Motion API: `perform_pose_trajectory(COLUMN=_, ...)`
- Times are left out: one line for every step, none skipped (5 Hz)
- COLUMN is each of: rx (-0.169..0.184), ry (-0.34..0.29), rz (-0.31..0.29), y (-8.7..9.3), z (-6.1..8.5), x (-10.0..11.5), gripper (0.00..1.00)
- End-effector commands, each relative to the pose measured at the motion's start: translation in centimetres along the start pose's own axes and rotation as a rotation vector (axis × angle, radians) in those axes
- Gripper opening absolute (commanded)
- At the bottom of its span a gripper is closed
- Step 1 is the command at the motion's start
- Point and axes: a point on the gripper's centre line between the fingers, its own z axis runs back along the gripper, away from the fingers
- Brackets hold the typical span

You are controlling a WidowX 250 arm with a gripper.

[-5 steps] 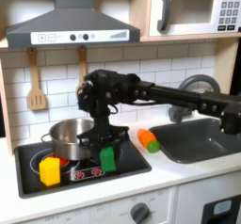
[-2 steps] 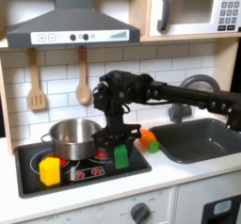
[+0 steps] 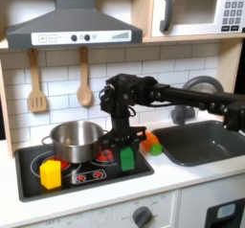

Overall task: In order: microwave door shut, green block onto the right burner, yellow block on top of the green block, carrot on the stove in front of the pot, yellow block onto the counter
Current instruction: 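Put the green block onto the right burner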

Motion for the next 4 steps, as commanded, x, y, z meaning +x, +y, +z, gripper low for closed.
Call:
perform_pose_trajectory(rx=0.028, ry=-0.006, rz=0.021, y=-0.7, z=-0.8, x=0.9, gripper=0.0)
perform_pose_trajectory(rx=0.038, ry=0.004, rz=0.013, y=-1.6, z=-1.5, x=1.5, gripper=0.0)
perform_pose_trajectory(rx=0.037, ry=0.018, rz=0.011, y=-2.1, z=-2.1, x=1.6, gripper=0.0)
perform_pose_trajectory(rx=0.052, ry=0.005, rz=0.024, y=-2.1, z=-1.7, x=1.8, gripper=0.0)
